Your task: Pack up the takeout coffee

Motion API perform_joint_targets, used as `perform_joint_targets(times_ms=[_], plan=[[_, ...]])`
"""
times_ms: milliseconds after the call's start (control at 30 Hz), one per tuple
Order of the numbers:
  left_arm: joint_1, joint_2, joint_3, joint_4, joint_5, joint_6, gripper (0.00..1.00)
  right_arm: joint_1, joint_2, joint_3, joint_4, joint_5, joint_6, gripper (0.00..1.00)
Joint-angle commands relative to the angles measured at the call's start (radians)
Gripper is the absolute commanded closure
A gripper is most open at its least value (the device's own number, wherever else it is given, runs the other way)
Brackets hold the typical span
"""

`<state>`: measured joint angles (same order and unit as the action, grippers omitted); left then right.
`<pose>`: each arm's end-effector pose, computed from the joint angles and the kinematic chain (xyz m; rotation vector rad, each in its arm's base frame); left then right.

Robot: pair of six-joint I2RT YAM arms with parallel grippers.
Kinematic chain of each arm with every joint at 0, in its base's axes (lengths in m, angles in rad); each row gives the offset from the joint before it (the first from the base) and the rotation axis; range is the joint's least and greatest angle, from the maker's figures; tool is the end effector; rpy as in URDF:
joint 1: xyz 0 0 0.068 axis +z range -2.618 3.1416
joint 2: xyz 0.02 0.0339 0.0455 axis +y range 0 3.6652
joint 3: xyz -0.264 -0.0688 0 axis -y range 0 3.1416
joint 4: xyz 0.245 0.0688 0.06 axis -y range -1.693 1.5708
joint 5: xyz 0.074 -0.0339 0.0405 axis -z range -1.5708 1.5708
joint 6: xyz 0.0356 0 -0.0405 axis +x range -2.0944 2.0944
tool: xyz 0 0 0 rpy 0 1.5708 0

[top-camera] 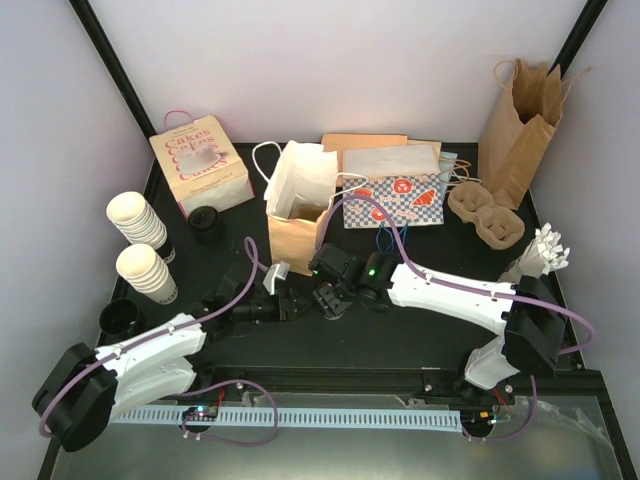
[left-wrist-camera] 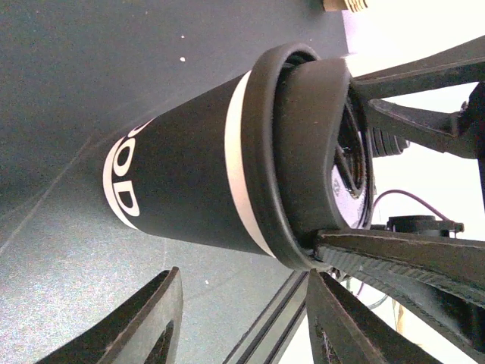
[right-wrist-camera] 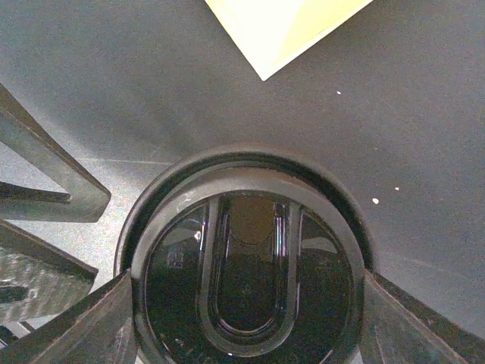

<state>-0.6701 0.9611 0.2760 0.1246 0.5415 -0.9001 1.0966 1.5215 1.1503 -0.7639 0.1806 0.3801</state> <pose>0.1336 -0.1293 0.1658 0.0907 2.4297 -1.4113 0.1441 0.2667 0.2454 -0.8932 2.5396 0.2208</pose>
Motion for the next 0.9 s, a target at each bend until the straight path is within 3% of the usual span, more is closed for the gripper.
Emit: perform_joint_targets(times_ms=[0,367,533,867], plan=[[-0.005,-0.023,0.003,0.009,0.028,-0.023,0.51,0.002,0.019,-0.002,-0.005,0.025,-0.001,0.3],[-0.005,0.057,0.003,0.096,0.033,-0.035,0.54,0.003,0.009,0.0,-0.001,0.024,-0.007,0.3],[-0.006,0.026,-0.011,0.122,-0.006,-0.062,0.54,0.003,-0.001,-0.004,0.0,0.023,-0.017,0.29],[-0.005,-0.042,0.032,0.002,-0.044,-0.017,0.54,0.002,-0.026,0.041,-0.02,0.034,-0.033,0.29]])
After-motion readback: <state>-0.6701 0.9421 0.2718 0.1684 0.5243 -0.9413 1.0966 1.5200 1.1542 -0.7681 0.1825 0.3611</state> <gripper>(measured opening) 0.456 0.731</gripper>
